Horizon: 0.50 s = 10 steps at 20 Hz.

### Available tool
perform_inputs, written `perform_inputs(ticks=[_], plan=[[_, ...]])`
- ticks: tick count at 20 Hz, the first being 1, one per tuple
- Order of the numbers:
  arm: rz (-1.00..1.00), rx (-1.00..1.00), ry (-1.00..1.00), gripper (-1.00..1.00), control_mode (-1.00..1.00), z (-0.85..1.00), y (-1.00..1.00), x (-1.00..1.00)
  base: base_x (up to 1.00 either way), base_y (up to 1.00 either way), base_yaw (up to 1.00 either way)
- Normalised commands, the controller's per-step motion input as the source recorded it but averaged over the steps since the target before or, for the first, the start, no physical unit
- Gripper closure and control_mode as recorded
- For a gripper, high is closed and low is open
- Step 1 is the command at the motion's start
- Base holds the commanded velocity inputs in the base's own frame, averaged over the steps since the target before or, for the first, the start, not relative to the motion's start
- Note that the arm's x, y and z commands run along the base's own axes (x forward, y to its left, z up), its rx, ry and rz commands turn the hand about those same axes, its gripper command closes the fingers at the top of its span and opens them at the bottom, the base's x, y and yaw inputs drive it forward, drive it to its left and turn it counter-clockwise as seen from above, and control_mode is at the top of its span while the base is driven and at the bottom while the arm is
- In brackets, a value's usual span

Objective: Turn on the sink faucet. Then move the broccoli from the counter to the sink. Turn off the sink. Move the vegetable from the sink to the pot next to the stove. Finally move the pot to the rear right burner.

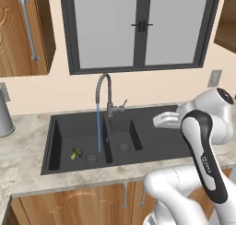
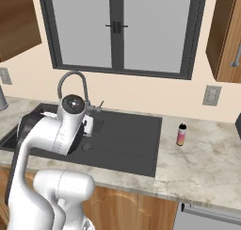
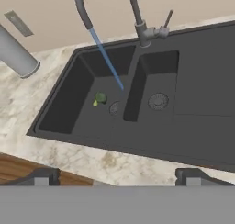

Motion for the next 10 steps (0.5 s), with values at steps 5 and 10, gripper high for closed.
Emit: perform_inputs(ticks=[5, 10], plan=[[0.13, 0.00, -0.27, -1.00, -1.00, -0.12, -0.22, 0.20, 0.00, 0.00, 0.00], [0.11, 0.00, -0.31, -1.00, -1.00, -0.11, -0.12, 0.42, 0.00, 0.00, 0.00]])
